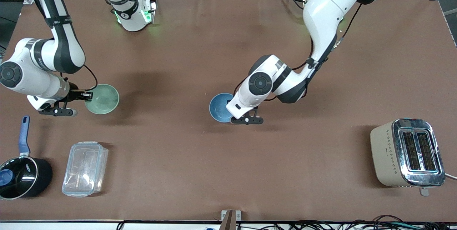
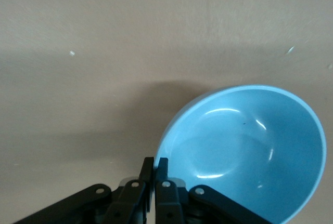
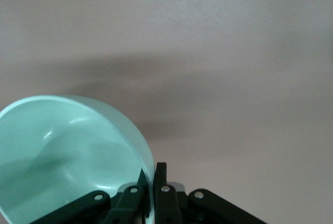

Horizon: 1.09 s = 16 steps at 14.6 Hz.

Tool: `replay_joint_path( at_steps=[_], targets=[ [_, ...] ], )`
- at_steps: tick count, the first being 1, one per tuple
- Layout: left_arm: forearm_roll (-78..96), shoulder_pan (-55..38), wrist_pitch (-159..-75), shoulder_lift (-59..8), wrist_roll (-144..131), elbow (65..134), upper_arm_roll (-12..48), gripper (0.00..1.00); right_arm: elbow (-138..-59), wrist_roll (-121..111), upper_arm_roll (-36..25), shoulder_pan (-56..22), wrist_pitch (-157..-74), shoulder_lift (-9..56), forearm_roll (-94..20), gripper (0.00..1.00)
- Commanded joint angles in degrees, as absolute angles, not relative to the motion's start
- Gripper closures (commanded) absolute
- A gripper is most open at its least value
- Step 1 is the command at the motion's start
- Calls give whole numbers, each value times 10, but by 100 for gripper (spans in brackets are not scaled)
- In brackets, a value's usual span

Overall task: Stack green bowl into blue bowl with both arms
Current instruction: 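Slide the blue bowl inward with the left gripper while the right gripper grips, then lift the green bowl toward the blue bowl with the right gripper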

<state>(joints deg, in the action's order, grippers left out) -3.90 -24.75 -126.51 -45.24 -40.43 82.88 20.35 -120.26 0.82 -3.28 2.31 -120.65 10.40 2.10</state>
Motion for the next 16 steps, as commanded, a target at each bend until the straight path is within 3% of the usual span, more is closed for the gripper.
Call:
replay_joint_path(
  at_steps=[1,3,4,5,6,11,16],
  targets=[
    [-51,-272,-1283,-474,-417,815,185,99,-1180,100,-33,-39,-1160,93,18,100],
    [-51,-272,-1293,-481,-417,814,185,91,-1160,155,-33,-81,-1130,93,11,100],
    [-51,-272,-1294,-480,-417,814,184,76,-1156,182,-33,-104,-1124,94,0,100],
    [-51,-271,-1294,-476,-417,813,184,44,-1151,205,-33,-125,-1122,94,-11,100],
    [-54,-267,-1292,-470,-414,813,180,0,-1145,227,-33,-141,-1121,96,-21,100],
    [-90,-244,-1209,-350,-395,811,126,0,-1109,335,-33,-240,-1127,105,-87,100],
    [-93,-116,-1094,-230,-238,810,121,0,-1051,451,-34,-341,-1150,167,-128,100]
  ],
)
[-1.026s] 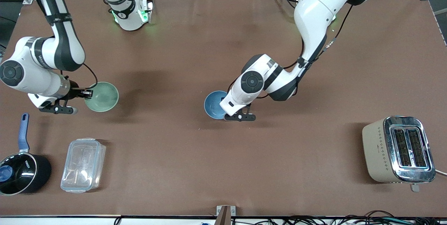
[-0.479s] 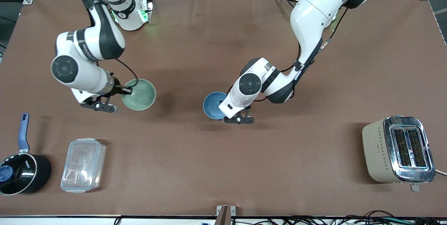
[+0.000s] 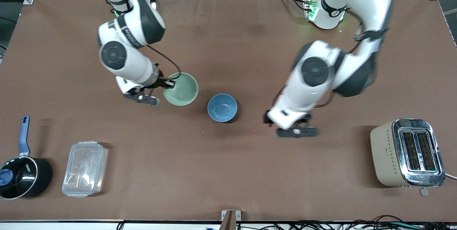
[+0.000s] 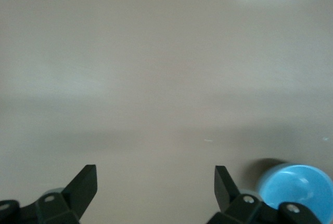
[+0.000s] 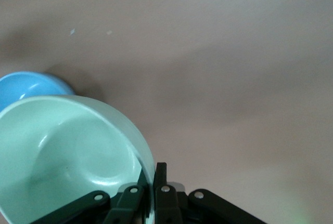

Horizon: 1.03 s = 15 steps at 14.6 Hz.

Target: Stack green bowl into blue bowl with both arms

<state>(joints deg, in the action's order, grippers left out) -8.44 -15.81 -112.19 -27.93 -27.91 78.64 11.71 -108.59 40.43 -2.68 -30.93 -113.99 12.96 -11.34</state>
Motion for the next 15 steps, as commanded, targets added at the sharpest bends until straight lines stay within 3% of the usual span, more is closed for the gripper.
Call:
replay_joint_path(
  at_steps=[1,5,9,15],
  targets=[
    [-91,-92,-1075,-212,-216,810,123,0,-1046,477,-34,-358,-1174,184,-129,100],
    [-86,-20,-1011,-141,-115,811,126,0,-1041,525,-34,-409,-1276,247,-130,100],
    [-53,28,-949,-96,-27,811,122,0,-991,544,-34,-417,-1277,289,-129,100],
    [-40,38,-903,-62,-26,814,120,0,-977,544,-34,-417,-1282,314,-127,98]
  ],
)
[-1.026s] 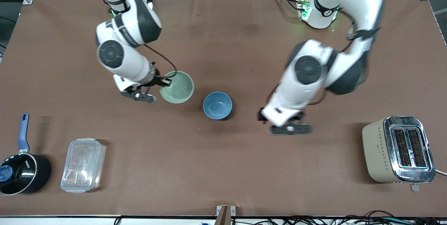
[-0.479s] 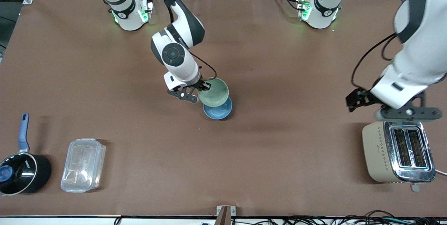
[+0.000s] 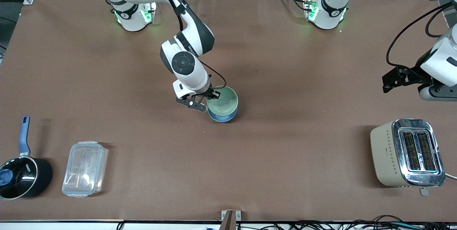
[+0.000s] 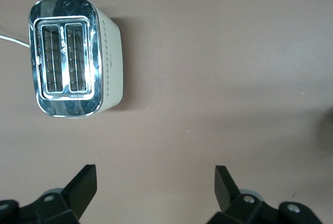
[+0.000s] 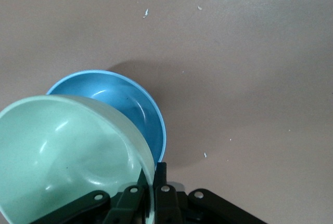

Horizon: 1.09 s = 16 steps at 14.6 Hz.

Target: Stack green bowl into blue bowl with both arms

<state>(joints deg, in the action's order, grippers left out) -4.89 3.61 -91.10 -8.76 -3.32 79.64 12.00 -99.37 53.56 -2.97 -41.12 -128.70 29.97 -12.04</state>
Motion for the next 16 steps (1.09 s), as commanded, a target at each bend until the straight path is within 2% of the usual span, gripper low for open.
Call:
replay_joint_path(
  at_steps=[1,5,7,8,10,12,13,14,16],
  targets=[
    [-39,33,-897,-52,-26,816,116,0,-978,543,-34,-417,-1282,316,-126,97],
    [-17,-31,-858,-23,-25,831,36,0,-977,543,-34,-417,-1284,323,-126,92],
    [-14,-45,-847,-4,-26,845,25,0,-976,543,-34,-417,-1283,324,-126,89],
    [-14,-45,-846,4,-26,852,25,0,-975,541,-34,-417,-1283,325,-126,84],
    [-15,-44,-832,6,-27,850,29,0,-969,541,-34,-416,-1283,329,-126,61],
    [-15,-44,-832,4,-28,849,31,0,-946,539,-36,-407,-1274,327,-126,28],
    [-16,-44,-832,4,-28,846,32,0,-943,537,-39,-402,-1274,323,-121,5],
    [-16,-45,-832,4,-28,846,33,0,-944,538,-42,-401,-1273,317,-113,0],
    [-10,-44,-832,4,-28,846,33,0,-942,538,-63,-400,-1230,274,-49,0]
  ],
)
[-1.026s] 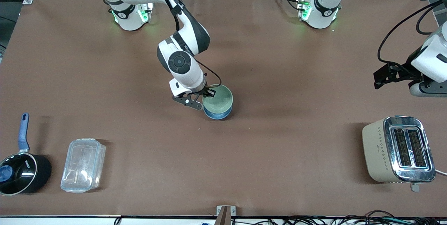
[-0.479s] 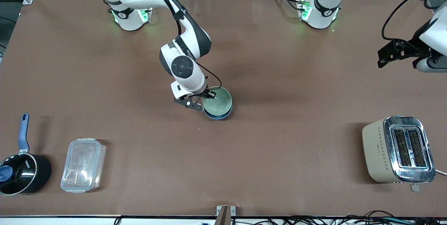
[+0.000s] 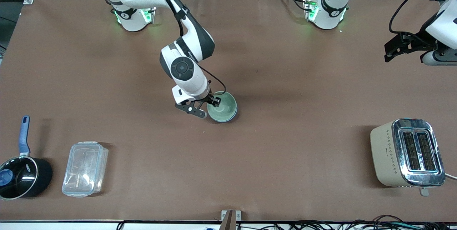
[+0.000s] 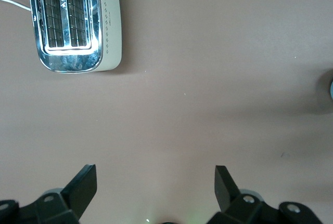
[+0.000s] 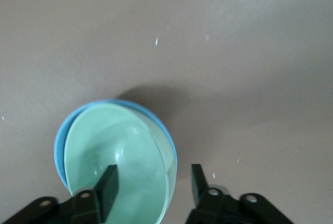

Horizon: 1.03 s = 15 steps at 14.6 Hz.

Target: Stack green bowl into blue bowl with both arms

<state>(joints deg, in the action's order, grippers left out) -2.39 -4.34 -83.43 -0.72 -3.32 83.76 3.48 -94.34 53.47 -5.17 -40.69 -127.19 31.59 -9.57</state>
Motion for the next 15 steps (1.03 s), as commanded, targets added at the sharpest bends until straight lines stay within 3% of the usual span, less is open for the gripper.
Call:
replay_joint_path(
  at_steps=[1,8,15],
  targets=[
    [-8,-45,-832,4,-28,846,33,0,-942,537,-69,-398,-1199,244,-21,0],
    [-7,-44,-822,8,-30,853,50,0,-946,361,-102,-275,-1014,68,38,0],
    [-5,-40,-835,18,-29,876,54,0,-965,168,-103,-139,-915,-28,33,0]
  ],
)
